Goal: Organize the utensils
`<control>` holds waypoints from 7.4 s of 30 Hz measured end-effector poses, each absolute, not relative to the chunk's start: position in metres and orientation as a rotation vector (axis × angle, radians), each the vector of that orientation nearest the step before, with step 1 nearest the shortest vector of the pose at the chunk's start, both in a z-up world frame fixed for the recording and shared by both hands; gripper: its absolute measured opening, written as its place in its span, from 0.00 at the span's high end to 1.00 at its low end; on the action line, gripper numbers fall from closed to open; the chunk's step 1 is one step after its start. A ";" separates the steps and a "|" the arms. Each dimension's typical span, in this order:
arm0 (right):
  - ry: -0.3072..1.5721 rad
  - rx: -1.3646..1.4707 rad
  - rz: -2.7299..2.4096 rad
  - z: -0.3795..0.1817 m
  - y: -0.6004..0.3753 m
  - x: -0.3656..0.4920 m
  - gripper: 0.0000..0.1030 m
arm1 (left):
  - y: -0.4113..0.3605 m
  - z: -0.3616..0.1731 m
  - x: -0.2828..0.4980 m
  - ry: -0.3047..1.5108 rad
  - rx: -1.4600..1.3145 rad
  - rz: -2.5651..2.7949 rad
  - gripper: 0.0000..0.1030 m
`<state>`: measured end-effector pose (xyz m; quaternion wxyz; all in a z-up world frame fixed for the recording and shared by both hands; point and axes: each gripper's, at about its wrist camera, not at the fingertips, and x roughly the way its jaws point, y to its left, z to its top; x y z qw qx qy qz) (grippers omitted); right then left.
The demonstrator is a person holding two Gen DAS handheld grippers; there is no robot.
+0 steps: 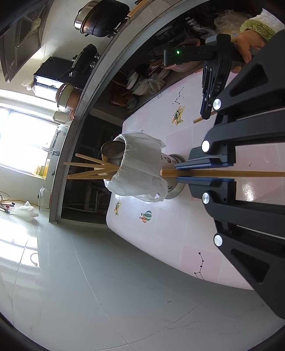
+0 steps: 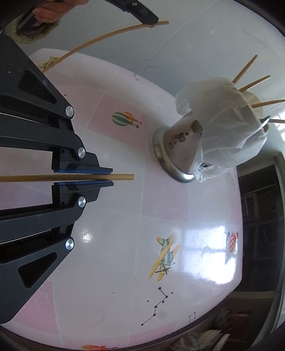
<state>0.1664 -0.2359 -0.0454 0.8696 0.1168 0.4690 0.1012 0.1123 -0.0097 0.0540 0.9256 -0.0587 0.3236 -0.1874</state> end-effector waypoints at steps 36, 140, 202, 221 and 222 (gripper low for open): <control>0.656 0.408 0.311 0.058 -0.295 0.121 0.96 | -0.036 0.262 0.161 0.115 -0.172 -0.464 0.94; 0.595 0.011 0.367 0.098 -0.171 0.283 0.96 | 0.053 0.046 0.134 0.572 -0.150 -0.286 0.09; 0.687 0.010 -0.114 0.012 -0.225 0.039 0.08 | 0.042 0.053 0.060 0.596 0.100 0.069 0.05; 0.692 0.020 -0.128 0.014 -0.229 0.036 0.08 | 0.060 0.056 0.056 0.601 0.057 0.058 0.05; 0.692 0.020 -0.129 0.014 -0.229 0.036 0.08 | 0.060 0.056 0.056 0.600 0.056 0.057 0.05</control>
